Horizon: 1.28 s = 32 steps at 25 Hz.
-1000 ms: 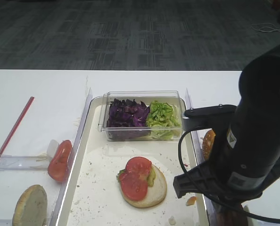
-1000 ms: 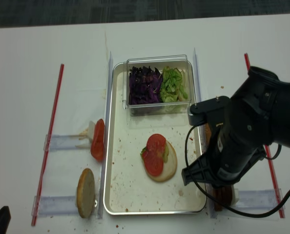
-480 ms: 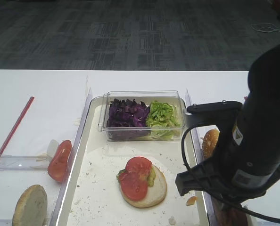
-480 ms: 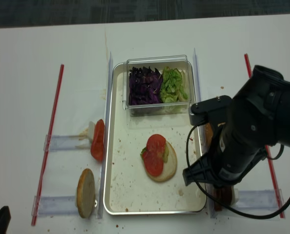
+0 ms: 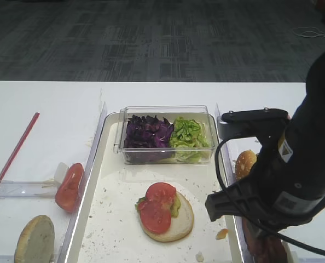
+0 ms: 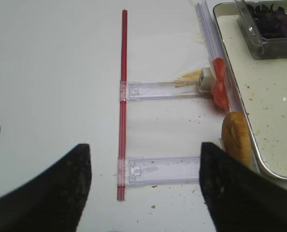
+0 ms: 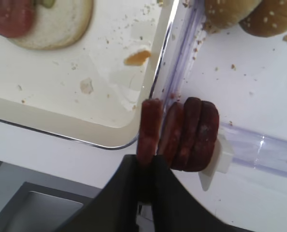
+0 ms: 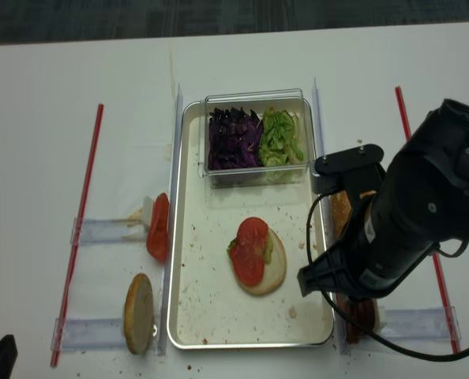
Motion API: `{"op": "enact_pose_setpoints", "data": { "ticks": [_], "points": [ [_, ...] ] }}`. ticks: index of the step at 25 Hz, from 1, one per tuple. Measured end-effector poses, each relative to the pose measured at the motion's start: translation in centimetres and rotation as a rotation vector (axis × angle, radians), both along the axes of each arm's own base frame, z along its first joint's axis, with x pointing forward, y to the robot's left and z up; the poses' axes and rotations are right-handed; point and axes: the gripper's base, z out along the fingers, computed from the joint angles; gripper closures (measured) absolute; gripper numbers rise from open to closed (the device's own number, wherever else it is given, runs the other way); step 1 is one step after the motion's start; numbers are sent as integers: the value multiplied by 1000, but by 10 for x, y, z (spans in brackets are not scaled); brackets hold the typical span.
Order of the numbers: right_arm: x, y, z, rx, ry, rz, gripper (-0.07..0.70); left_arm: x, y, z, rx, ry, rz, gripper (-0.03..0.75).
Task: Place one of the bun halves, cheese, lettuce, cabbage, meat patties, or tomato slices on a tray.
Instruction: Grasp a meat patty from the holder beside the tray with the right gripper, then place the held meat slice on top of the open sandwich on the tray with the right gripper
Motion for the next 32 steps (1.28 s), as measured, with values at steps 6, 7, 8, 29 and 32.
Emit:
{"op": "enact_pose_setpoints", "data": {
  "ticks": [6,7,8,29,32],
  "points": [
    [4,-1,2,-12,-44,12,521,0,0,0,0,0,0,242],
    [6,0,5,-13,-60,15,521,0,0,0,0,0,0,242],
    [8,0,8,-14,-75,20,521,0,0,0,0,0,0,242],
    [44,-27,29,64,-124,-33,521,0,0,0,0,0,0,242],
    [44,-12,33,234,-126,5,521,0,0,0,0,0,0,242]
  ]
}}
